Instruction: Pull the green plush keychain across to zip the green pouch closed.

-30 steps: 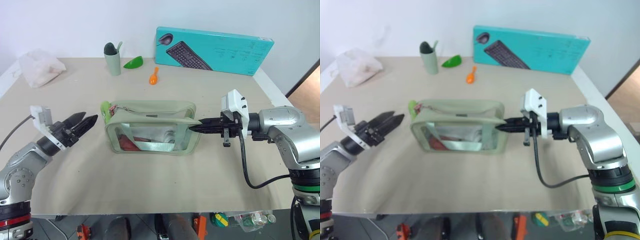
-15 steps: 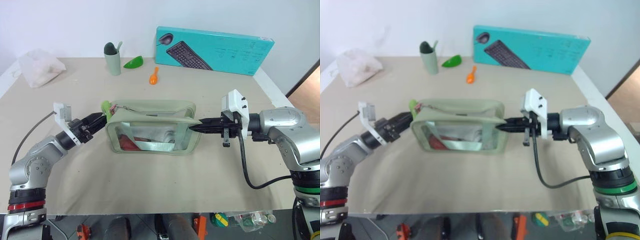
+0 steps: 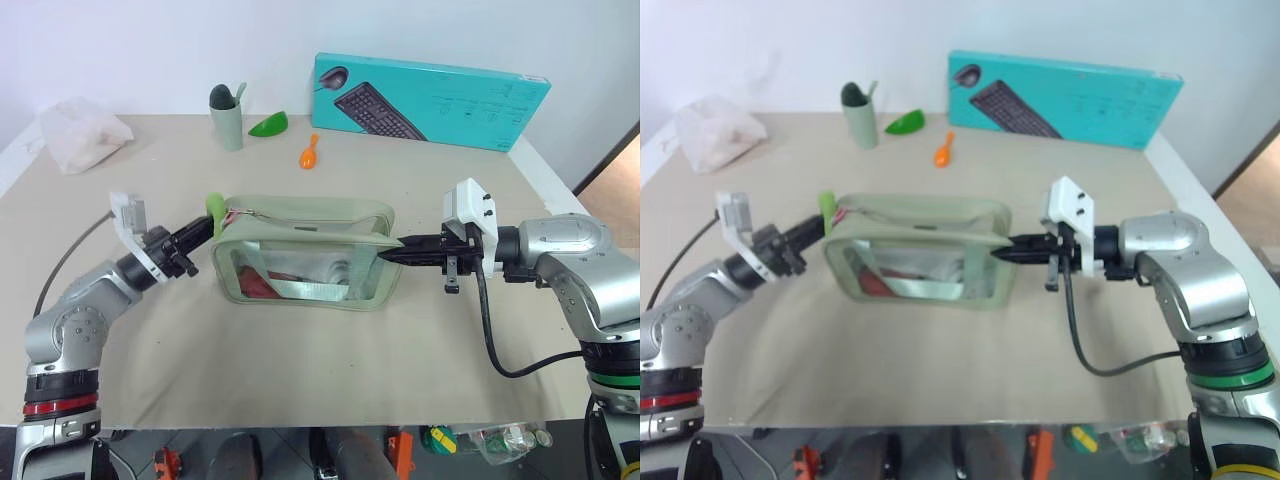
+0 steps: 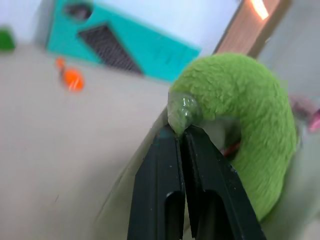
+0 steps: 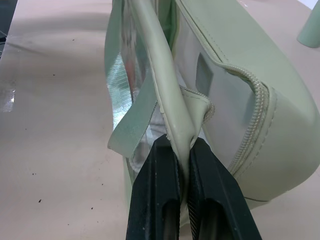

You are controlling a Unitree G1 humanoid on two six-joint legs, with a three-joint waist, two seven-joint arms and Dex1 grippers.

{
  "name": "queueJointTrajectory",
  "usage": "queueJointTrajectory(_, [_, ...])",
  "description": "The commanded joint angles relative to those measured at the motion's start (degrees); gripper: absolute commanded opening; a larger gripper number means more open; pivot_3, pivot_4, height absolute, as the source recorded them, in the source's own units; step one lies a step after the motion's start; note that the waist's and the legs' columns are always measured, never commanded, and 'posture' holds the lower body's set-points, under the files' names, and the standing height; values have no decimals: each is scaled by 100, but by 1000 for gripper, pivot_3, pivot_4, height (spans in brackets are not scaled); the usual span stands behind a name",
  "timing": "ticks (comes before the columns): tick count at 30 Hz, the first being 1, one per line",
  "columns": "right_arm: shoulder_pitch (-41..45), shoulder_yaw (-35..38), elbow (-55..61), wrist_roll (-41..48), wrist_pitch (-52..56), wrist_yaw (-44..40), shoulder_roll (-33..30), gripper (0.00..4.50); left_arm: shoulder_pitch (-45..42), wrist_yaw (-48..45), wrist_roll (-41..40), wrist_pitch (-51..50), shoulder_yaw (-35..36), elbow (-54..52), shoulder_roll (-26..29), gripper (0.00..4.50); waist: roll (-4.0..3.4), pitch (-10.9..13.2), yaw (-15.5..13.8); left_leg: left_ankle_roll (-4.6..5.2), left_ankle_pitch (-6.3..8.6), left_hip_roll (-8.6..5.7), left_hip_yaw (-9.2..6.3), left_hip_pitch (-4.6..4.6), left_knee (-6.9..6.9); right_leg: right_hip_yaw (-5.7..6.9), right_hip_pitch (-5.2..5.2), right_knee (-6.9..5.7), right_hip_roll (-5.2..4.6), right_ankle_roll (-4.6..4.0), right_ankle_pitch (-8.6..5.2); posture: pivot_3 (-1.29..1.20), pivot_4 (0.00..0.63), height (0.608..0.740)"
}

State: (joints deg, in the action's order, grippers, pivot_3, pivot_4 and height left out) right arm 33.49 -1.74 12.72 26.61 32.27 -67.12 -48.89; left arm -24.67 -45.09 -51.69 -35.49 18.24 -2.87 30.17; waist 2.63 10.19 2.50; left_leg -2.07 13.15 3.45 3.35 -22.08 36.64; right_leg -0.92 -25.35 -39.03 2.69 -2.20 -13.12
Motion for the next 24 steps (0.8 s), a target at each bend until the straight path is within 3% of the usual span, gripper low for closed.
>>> queueJointTrajectory(1, [62,59,188,23,-53,34,-9,0,-350,-56,-204,-39,22,-427,47,54,0,0,3,0,0,-2,1,0,0,-1,1,0,-2,0,0,0,150,740])
queueJointTrajectory(5, [74,76,196,38,-44,39,-11,0,-682,-87,-205,-121,-122,-488,62,54,0,0,5,-1,0,-2,2,1,0,-3,2,0,-2,1,0,0,150,740])
queueJointTrajectory(15, [54,112,282,62,-19,113,-14,0,-1134,-308,850,-162,-1213,-116,233,54,-1,0,3,-8,-5,-6,-27,1,-1,0,3,0,0,2,1,0,150,740])
queueJointTrajectory(24, [32,128,326,89,11,169,-14,0,-1207,-526,621,-298,-916,-100,184,3055,-1,0,4,-8,-5,-11,-28,1,0,1,8,0,-6,4,2,0,150,740])
